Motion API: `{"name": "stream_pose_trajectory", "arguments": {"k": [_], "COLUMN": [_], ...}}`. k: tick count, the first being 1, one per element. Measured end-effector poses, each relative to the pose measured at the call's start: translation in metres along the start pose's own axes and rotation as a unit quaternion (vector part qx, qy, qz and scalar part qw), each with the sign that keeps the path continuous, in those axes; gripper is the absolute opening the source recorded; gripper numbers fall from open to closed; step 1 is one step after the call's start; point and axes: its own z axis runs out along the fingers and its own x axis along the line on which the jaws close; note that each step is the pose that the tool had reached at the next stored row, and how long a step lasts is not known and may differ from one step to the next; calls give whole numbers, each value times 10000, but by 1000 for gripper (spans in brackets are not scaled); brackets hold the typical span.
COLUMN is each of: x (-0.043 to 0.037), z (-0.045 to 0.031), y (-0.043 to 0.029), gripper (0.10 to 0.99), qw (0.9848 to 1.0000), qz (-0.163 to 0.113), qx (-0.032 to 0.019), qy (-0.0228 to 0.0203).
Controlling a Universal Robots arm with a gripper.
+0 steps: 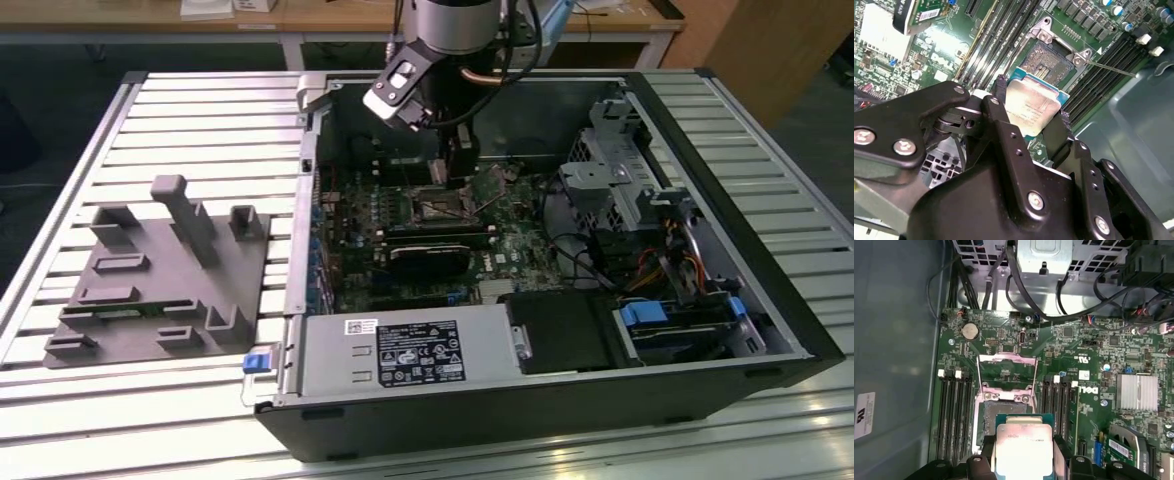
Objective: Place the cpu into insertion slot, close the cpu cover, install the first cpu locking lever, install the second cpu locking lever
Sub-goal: 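Place the cpu into insertion slot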
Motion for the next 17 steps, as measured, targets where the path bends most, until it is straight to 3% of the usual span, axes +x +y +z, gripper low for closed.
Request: {"name": "stream_pose_trajectory", "arguments": {"k": [11,17], "x": [21,33], "z": [194,340], "y": [-12,-22], "gripper": [541,541], "qw": [10000,10000], "qz": [-1,-1], "qx": [0,1], "qy": [0,0]}}
